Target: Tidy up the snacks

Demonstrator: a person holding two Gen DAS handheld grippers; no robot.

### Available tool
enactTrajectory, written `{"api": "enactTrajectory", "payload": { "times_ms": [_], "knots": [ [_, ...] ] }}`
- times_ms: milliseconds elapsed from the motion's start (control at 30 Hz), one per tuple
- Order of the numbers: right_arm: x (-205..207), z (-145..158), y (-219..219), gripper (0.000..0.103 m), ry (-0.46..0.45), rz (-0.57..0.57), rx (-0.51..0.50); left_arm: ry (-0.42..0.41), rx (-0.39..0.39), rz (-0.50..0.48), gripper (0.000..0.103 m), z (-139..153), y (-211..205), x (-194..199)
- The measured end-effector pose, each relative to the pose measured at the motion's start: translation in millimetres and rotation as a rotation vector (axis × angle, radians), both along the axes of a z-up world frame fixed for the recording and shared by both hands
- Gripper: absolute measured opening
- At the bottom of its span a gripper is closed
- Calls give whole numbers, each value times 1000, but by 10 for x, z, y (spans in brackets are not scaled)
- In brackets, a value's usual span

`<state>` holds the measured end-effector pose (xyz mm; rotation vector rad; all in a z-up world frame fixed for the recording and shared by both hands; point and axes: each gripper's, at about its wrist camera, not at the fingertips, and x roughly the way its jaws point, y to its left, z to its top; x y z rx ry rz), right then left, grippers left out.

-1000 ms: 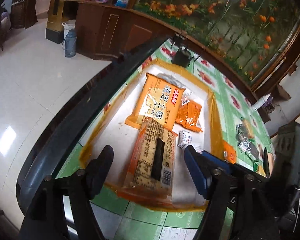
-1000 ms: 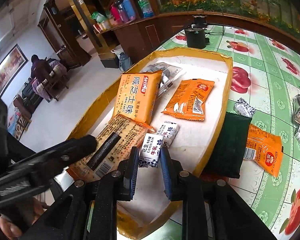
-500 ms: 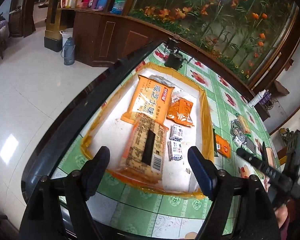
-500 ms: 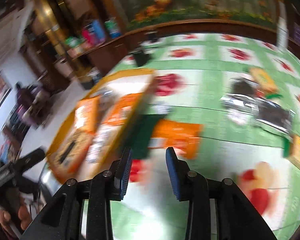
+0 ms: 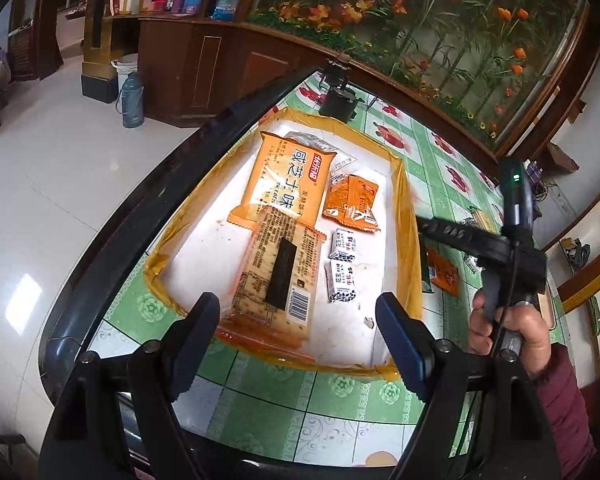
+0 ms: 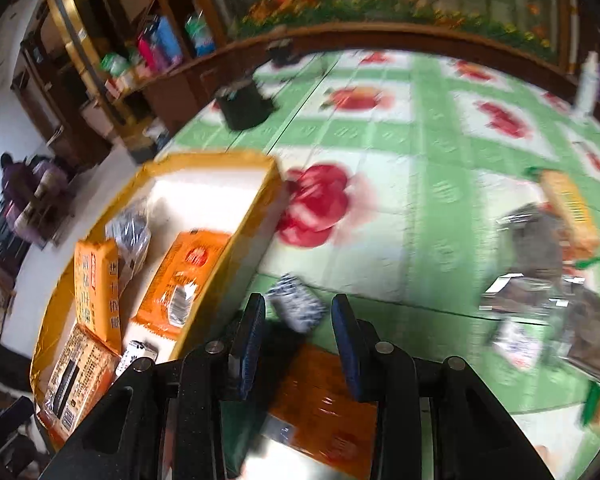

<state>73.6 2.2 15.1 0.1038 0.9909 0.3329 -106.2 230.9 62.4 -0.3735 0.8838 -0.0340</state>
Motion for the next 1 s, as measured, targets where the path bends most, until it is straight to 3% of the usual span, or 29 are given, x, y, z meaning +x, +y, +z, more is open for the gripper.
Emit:
{"api": "enactTrajectory", "payload": {
  "times_ms": [67, 233, 333, 467, 567, 700, 800, 967, 1000],
  "knots": [
    [-49, -65, 115, 38, 19, 74, -20, -1, 4, 2, 80, 1, -14, 13],
    [-522, -50, 229, 35, -17, 183, -180, 5, 1, -21, 80, -16, -92, 55],
    [-779, -56, 22, 35, -11, 186, -183, 1, 9, -44, 80, 0, -159, 46],
    [-1009, -72, -422, 36, -39, 110, -238, -8, 12, -60, 80, 9, -251, 60],
    [-951, 43, -529, 36, -42, 104, -173, 1, -2, -83, 80, -18, -366, 88],
    [-709, 201, -284, 36, -97, 169, -121, 11, 7, -124, 80, -27, -473, 68],
    [-391, 114, 17, 36, -100, 220, -170, -2, 26, -123, 80, 23, -462, 38],
    [-64, -49, 236, 36, -71, 252, -153, -12, 30, -105, 80, 46, -337, 27],
    [-41, -50, 225, 29, -77, 244, -138, -10, 27, -102, 80, 38, -318, 33]
  ]
}}
